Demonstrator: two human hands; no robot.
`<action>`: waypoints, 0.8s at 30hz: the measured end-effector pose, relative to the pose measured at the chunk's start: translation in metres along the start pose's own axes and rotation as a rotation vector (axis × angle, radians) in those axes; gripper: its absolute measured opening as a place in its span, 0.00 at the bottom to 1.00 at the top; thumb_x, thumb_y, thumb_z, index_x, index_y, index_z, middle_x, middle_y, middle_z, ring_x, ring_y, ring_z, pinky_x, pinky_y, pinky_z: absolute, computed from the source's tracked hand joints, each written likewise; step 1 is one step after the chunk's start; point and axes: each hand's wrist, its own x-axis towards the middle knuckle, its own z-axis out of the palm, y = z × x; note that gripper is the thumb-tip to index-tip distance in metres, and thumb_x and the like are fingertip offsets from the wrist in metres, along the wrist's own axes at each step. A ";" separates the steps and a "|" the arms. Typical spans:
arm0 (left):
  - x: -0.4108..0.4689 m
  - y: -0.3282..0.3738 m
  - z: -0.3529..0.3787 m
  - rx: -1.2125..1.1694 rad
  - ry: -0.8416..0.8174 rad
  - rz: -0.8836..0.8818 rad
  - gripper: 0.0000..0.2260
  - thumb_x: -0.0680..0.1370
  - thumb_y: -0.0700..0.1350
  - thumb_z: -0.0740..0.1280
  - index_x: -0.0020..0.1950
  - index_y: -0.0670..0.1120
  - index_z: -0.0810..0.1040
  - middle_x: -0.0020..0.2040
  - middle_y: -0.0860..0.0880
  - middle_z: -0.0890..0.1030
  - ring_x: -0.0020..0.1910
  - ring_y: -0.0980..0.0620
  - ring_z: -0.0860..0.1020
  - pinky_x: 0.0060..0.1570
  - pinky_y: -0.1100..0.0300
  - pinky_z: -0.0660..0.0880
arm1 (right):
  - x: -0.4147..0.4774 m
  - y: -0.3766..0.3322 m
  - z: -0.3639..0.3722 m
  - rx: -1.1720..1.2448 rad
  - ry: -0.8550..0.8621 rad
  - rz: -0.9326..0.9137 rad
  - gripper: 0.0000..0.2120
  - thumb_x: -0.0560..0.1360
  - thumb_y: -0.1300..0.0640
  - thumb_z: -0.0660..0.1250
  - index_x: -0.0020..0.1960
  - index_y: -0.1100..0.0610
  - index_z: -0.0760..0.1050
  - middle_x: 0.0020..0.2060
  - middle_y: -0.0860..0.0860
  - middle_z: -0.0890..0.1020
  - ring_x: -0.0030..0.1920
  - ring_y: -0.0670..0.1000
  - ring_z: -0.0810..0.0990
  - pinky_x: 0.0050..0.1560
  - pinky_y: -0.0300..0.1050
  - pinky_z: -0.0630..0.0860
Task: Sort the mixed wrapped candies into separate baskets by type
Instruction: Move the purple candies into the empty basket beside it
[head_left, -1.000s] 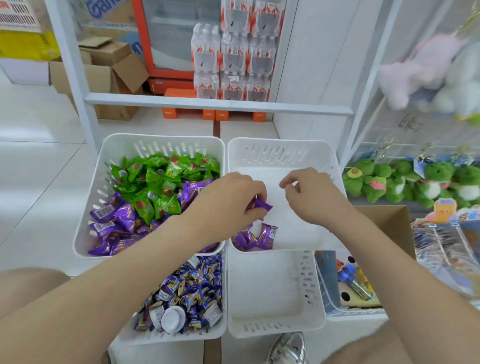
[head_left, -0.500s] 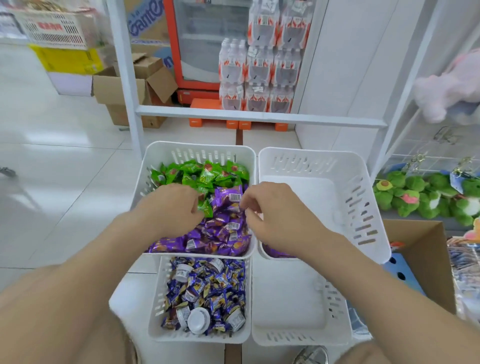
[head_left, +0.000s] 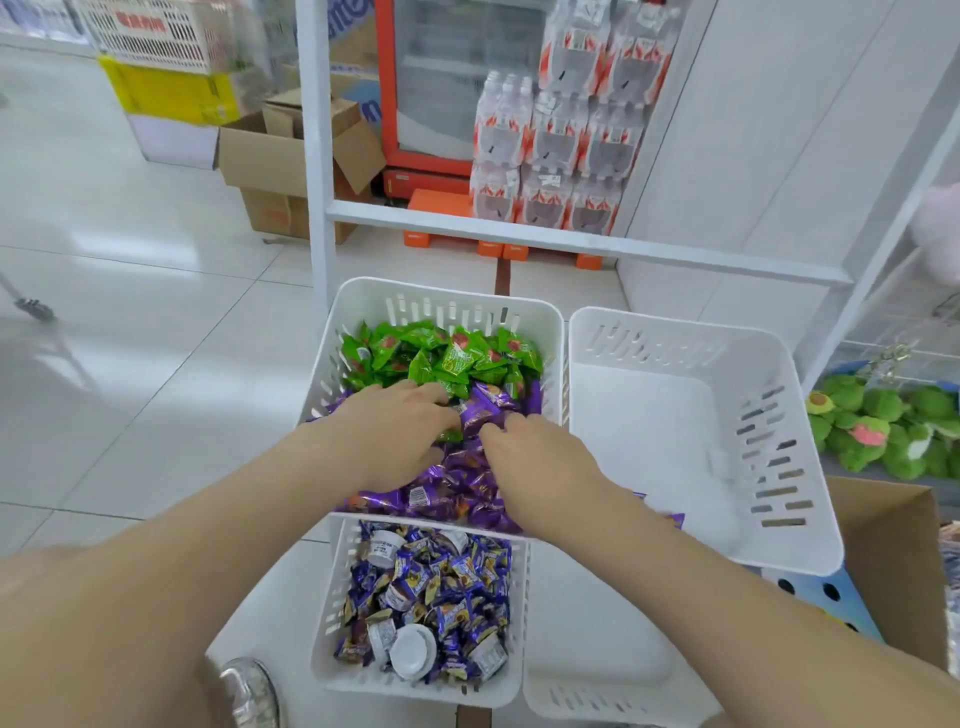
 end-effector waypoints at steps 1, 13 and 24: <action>0.003 -0.003 -0.001 0.033 0.026 -0.022 0.16 0.83 0.58 0.61 0.68 0.56 0.75 0.66 0.52 0.73 0.64 0.46 0.74 0.59 0.46 0.76 | -0.002 0.001 0.000 0.020 -0.027 -0.007 0.18 0.77 0.63 0.69 0.65 0.59 0.69 0.59 0.57 0.75 0.58 0.59 0.76 0.46 0.50 0.69; 0.027 -0.008 -0.002 0.132 0.305 -0.279 0.12 0.73 0.38 0.73 0.52 0.51 0.78 0.50 0.50 0.75 0.48 0.44 0.81 0.38 0.52 0.72 | 0.026 -0.009 0.015 0.219 0.078 0.099 0.43 0.81 0.37 0.60 0.82 0.64 0.48 0.74 0.65 0.63 0.70 0.67 0.67 0.69 0.60 0.70; 0.029 -0.029 0.013 0.259 0.315 0.011 0.20 0.80 0.61 0.63 0.73 0.62 0.71 0.78 0.53 0.65 0.73 0.45 0.65 0.66 0.41 0.66 | 0.028 -0.016 0.024 0.116 0.057 0.019 0.29 0.82 0.37 0.59 0.76 0.53 0.61 0.70 0.57 0.70 0.67 0.66 0.69 0.65 0.62 0.68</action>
